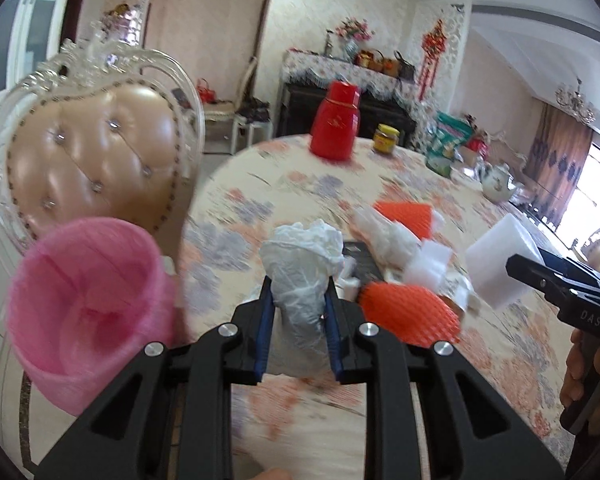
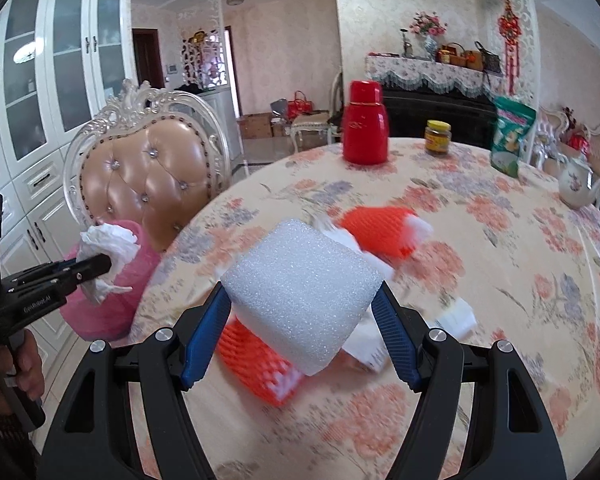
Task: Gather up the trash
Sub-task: 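Carry the tissue in the left gripper while the right gripper carries the foam block over the pink bin, then open the left gripper over the bin while the right gripper releases the foam block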
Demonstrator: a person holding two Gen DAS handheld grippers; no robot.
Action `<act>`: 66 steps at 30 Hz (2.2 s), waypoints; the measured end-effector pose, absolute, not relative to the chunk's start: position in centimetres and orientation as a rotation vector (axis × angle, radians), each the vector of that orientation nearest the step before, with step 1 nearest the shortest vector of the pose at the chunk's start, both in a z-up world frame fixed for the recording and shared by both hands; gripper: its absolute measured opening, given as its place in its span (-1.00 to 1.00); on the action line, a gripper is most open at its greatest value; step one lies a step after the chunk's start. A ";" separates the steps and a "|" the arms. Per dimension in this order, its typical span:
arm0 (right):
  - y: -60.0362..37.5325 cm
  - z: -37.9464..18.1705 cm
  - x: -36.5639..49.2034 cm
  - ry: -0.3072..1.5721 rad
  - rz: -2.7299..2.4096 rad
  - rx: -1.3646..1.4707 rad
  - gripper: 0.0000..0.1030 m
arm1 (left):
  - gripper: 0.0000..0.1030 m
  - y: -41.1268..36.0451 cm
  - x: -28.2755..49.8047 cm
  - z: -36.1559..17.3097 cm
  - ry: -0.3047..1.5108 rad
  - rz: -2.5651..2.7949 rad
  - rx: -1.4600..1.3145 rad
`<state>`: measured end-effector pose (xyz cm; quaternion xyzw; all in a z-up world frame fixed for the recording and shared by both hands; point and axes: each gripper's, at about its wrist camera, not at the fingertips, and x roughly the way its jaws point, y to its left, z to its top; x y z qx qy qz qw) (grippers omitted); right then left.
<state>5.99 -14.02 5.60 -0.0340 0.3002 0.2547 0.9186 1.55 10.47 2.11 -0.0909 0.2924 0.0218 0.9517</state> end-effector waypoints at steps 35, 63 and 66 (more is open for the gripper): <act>16.0 5.5 5.5 0.663 0.922 -0.221 0.33 | -0.52 32.9 -4.5 2.9 0.567 0.356 -0.321; 19.0 2.2 6.7 0.722 0.958 -0.282 0.57 | -0.08 33.9 -4.2 2.8 0.564 0.374 -0.360; 17.2 3.1 6.7 0.693 0.923 -0.265 0.57 | 0.02 33.1 -4.6 3.0 0.557 0.377 -0.351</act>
